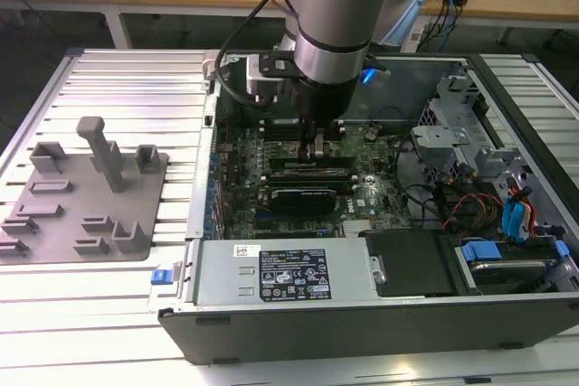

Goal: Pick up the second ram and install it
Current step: 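Insert the second ram into the second slot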

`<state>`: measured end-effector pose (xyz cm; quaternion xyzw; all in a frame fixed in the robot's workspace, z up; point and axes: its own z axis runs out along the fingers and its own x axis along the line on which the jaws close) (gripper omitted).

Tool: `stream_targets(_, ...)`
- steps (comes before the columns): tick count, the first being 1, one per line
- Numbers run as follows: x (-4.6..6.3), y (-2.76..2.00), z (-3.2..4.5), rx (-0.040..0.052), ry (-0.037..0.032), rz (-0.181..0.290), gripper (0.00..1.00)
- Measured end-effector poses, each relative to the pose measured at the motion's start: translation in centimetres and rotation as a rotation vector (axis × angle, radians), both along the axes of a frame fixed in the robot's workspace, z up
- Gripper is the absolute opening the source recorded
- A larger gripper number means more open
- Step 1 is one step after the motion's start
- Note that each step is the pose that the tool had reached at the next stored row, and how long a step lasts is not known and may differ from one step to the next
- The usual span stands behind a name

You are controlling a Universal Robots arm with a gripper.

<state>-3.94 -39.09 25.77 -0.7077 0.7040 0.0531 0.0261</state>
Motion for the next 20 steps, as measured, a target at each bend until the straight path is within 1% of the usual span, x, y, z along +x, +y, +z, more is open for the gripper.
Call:
stream_targets(2, 0.0, 0.0, -0.01, 0.0008, -0.0001, 0.0, 0.09)
stream_targets(5, 0.1, 0.0, -0.4, 0.0009, -0.0001, -0.014, 0.09)
stream_targets(7, 0.1, 0.0, -0.59, -0.0028, -0.0001, -0.019, 0.09)
stream_targets(9, 0.1, 0.01, -0.73, -0.0102, -0.0002, -0.02, 0.09)
stream_targets(11, 0.1, 0.01, -0.79, -0.0106, -0.0003, -0.02, 0.09)
stream_targets(13, 0.1, 0.0, -1.16, -0.0111, -0.0002, -0.02, 0.09)
stream_targets(14, 0.1, 0.0, -1.22, -0.0114, -0.0002, -0.02, 0.09)
stream_targets(17, 0.1, 0.01, -1.45, -0.0161, -0.0001, -0.02, 0.09)
stream_targets(20, 0.1, 0.02, -1.66, -0.0166, -0.0002, -0.02, 0.09)
